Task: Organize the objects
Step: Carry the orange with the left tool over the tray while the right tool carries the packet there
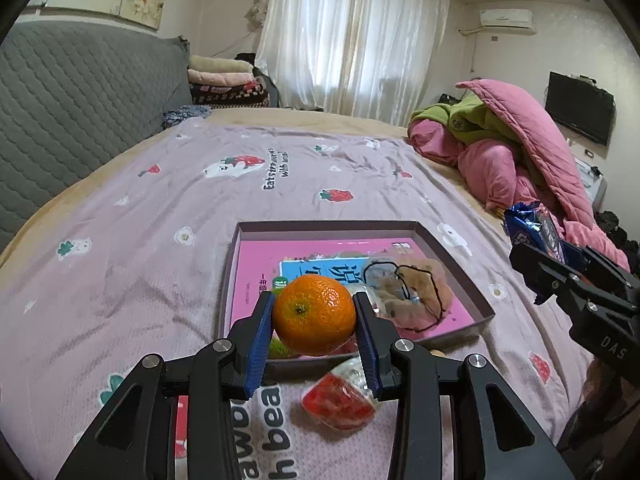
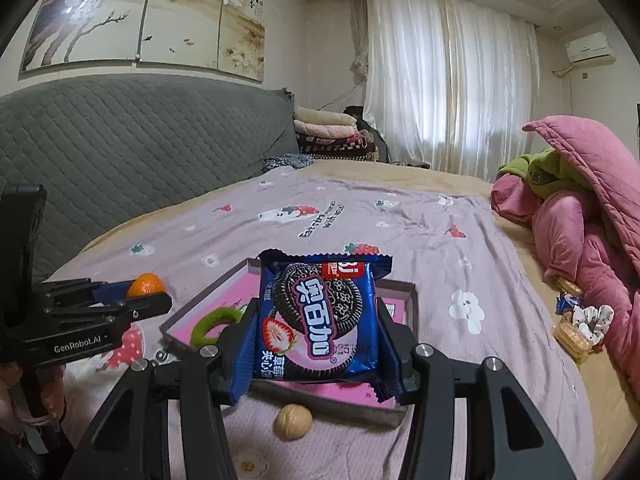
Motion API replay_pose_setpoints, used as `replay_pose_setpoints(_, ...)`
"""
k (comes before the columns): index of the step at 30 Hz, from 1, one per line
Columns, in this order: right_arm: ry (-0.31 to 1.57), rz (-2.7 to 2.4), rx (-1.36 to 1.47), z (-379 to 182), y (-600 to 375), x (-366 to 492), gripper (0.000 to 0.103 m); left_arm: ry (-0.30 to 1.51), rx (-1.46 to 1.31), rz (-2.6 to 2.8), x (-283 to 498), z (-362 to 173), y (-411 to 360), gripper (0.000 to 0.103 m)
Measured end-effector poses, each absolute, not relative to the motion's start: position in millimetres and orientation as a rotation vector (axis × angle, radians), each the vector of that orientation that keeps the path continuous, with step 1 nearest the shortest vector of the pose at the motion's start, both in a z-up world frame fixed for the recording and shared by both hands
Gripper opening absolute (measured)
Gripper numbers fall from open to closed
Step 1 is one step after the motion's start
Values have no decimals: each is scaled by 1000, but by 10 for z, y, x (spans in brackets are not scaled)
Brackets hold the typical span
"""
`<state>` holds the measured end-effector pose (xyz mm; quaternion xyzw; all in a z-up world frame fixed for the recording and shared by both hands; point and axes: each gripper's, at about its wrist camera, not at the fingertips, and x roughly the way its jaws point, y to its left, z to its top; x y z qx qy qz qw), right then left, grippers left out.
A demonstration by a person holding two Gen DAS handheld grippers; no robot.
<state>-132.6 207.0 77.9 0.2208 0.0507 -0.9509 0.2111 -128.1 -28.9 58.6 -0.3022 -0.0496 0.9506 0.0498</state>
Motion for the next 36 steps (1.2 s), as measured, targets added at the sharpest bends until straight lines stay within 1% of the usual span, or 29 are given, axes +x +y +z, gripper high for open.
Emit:
replay_pose_setpoints(21, 150, -2681, 636, 739, 2068, -1727, 52, -156, -890, 2912, -1746, 628, -399, 40)
replay_pose_setpoints(27, 152, -2688, 649, 687, 2071, -1861, 52, -189, -872, 2915, -1858, 603, -463, 40)
replay_pose_setpoints(36, 140, -2701, 671, 595, 2127, -2020, 52, -175, -863, 2929, -1971, 529, -508, 40)
